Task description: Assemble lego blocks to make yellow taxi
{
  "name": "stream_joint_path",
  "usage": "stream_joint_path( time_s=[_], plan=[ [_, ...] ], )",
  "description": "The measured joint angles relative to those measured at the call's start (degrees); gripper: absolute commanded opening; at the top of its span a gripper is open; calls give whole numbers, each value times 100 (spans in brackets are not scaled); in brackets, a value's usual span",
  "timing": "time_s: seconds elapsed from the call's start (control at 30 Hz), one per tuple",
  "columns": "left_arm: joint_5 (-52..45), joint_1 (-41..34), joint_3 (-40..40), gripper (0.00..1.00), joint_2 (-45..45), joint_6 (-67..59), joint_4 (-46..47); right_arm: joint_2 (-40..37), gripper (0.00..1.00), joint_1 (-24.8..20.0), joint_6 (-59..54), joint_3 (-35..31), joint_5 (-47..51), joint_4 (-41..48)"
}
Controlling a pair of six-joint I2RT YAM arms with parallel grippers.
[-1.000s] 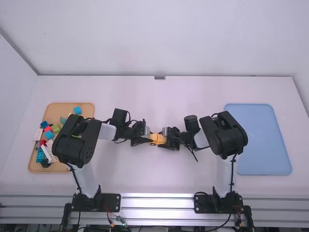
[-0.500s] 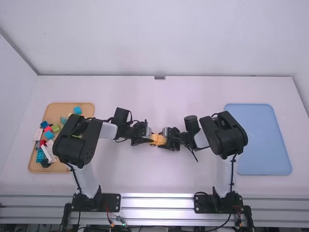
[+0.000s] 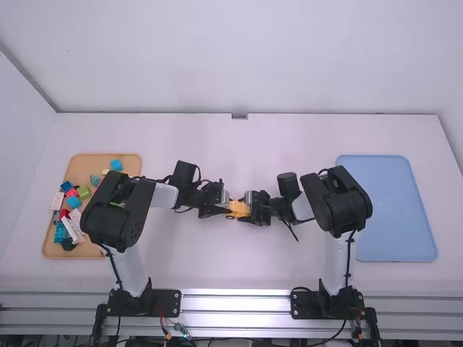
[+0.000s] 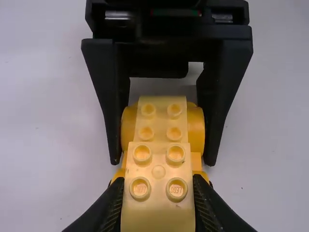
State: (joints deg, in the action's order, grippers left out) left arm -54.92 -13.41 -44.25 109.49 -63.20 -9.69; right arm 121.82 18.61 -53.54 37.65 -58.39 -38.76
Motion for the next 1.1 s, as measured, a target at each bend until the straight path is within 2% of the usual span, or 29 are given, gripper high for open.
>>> stream_joint_path(
  time_s=[0.2, 0.53, 0.6, 0.67, 0.7, 0.73, 0.77, 0.8, 1.1],
  plan=[
    [81, -98, -7, 64, 0, 63, -15, 0, 54, 42, -74, 0, -13, -4],
    [179, -68, -39, 72, -127, 63, 367, 0, 55, 39, -85, 0, -22, -4],
    [175, -70, -39, 71, -343, 63, 455, 0, 55, 39, -87, 0, -22, -2],
    [142, -81, -48, 63, -557, 66, 450, 0, 55, 42, -90, 0, -22, 0],
    [131, -92, -70, 55, -638, 76, 446, 0, 55, 39, -85, 0, -24, 0],
    [109, -92, -98, 40, -695, 92, 435, 0, 55, 39, -87, 0, -22, 0],
    [90, -90, -149, 8, -741, 61, 422, 0, 55, 39, -87, 0, -24, 0],
    [87, -90, -166, 2, -745, 79, 433, 0, 54, 39, -87, 0, -22, 0],
    [98, -90, -181, 2, -560, 63, 540, 0, 55, 39, -90, 0, -26, 4]
  ],
)
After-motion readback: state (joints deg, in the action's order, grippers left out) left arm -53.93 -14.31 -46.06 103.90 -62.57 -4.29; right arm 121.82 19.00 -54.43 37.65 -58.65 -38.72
